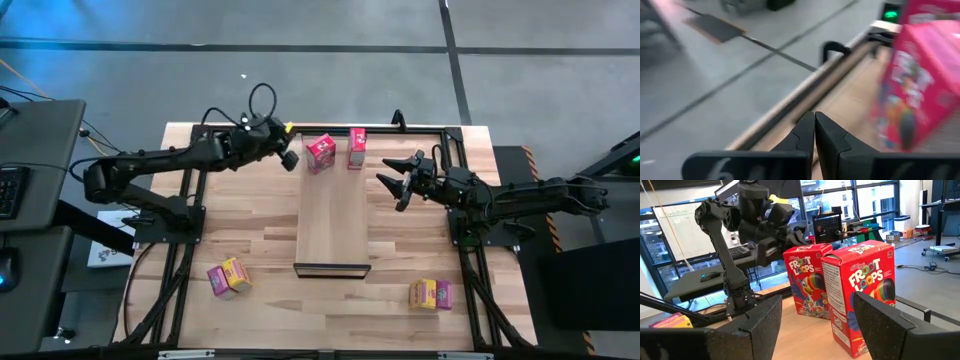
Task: Stack cereal on shelf
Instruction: Put the red cereal box on the shelf aligned with the other red cereal box
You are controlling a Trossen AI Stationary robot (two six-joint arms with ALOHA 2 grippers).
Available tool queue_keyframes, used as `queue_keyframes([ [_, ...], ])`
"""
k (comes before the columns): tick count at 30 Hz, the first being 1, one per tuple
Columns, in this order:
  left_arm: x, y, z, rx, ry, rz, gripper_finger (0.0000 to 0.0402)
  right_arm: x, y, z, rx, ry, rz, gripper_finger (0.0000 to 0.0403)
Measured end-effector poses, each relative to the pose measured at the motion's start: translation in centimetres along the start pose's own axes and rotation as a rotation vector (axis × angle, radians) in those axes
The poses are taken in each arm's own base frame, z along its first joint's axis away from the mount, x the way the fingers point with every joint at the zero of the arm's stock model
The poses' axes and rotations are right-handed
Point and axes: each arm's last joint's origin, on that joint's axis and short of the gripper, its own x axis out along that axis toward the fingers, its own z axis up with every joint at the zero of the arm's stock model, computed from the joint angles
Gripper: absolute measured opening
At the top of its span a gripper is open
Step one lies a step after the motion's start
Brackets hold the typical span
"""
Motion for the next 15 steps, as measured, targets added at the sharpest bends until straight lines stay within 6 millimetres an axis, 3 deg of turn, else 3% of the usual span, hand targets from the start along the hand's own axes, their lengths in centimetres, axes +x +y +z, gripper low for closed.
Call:
queue_keyframes([
  [15, 0.7, -3.1, -1.3, 0.000, 0.043, -0.067, 0.0000, 0.0, 0.0, 0.0, 0.000, 0.000, 0.000, 0.0238],
])
